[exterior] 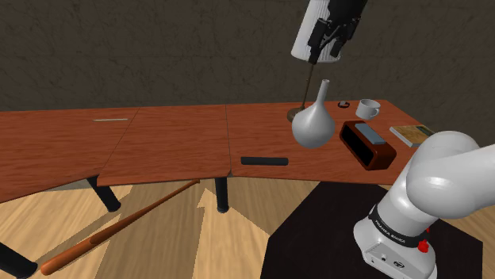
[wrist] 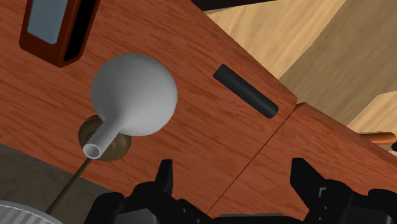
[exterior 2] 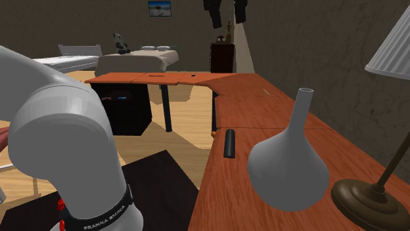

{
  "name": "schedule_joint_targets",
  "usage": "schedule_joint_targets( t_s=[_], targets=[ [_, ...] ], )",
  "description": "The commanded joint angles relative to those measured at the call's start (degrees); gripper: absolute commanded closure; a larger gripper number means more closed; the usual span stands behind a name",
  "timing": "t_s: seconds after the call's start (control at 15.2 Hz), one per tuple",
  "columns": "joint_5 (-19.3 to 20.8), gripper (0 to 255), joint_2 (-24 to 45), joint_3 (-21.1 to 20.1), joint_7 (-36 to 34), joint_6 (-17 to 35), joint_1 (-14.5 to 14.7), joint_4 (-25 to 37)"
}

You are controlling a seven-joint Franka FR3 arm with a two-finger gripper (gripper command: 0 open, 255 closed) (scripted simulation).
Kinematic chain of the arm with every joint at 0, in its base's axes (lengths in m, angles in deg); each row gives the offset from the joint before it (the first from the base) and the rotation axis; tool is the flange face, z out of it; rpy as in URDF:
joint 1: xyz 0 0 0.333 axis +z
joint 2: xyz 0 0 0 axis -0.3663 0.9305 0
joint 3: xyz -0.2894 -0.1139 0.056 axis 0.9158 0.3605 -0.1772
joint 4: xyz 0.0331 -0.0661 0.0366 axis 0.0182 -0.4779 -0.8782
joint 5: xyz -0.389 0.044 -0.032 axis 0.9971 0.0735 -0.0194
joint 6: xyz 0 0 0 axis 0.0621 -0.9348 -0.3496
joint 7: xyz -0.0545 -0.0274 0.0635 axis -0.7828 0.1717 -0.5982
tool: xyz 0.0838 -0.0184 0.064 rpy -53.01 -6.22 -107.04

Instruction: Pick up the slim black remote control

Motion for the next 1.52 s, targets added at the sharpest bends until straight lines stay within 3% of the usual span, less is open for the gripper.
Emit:
schedule_joint_targets(
  t_s=[0.0, 0.73, 1.45],
  targets=[
    [0.00, 0, 0.00, 0.00, 0.00, 0.00, 0.00, 0.00],
    [1.28, 0, 10.79, 2.75, 12.52, 19.13, 5.30, -11.35],
    [2.13, 0, 29.00, 4.56, 24.92, 38.63, 10.02, -15.86]
  ],
)
